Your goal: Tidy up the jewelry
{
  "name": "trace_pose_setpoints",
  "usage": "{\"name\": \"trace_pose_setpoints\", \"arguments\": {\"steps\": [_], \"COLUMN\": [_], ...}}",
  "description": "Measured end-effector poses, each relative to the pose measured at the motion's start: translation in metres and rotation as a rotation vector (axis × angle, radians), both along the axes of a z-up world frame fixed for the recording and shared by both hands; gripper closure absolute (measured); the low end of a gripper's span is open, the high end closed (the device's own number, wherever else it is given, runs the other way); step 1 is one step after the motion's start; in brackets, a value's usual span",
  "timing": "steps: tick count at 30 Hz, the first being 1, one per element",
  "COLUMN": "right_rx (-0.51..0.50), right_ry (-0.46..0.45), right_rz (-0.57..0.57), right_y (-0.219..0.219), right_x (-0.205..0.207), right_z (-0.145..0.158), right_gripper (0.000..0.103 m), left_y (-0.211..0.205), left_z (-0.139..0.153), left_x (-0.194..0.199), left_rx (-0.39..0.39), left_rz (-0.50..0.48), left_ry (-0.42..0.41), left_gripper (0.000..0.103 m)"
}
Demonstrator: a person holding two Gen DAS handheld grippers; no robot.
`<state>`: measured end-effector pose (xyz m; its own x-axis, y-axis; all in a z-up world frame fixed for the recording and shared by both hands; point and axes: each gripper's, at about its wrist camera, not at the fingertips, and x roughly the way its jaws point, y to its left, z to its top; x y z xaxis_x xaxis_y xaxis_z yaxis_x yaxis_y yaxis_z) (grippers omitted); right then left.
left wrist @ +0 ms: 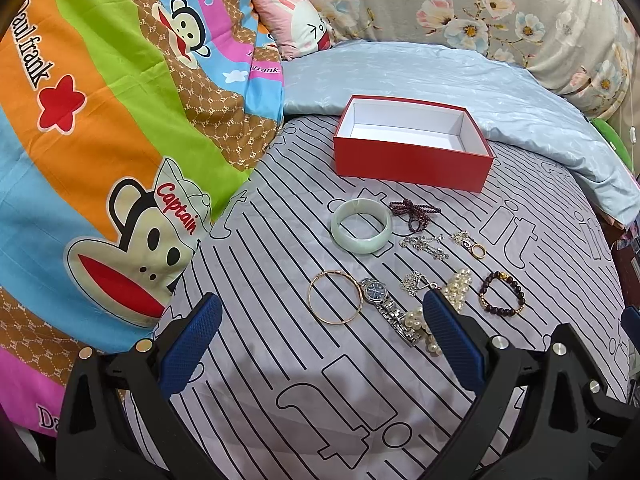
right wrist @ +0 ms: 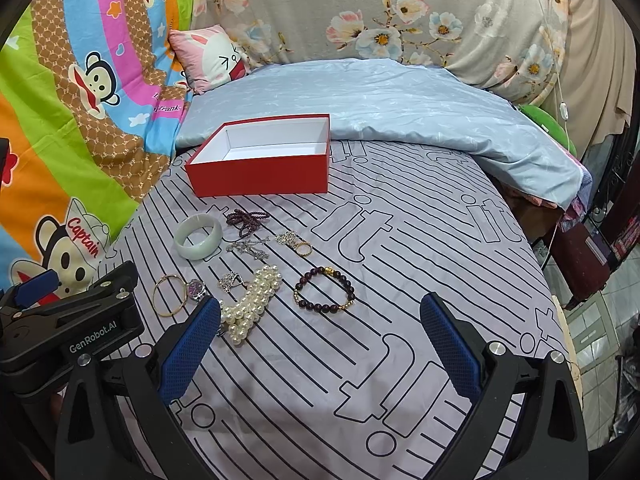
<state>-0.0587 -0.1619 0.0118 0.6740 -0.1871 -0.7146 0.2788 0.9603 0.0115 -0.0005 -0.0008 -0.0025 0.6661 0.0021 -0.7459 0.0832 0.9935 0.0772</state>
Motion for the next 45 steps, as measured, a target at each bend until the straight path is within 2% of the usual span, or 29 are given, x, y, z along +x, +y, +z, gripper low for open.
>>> {"name": "trace_pose_setpoints", "arguments": {"steps": [27, 40, 45], "right_rx": [-0.001, 0.019, 0.027], "right_ry": [0.006, 0.05, 0.067], "right_rz": [0.002, -0.01, -0.033], "right_y": [0.001, -0.016, -0.028], "right_x": [0.001, 0.004, 0.004], "right_z": [0.003, -0.023, -0.031], "right_gripper": [0.005, 0.005, 0.005], "left_y": [-0.001, 0.012, 0.001], "left_z": [-0.005, -0.026, -0.036], "left_x": [0.004, 0.013, 0.013], "left_rx": [-0.008, -0.014, -0.047], "left_rz": [-0.007, 0.005, -0.049], "left_ry": [0.02, 0.063, 0.092], "left_gripper": [0.005, 0.005, 0.005]}}
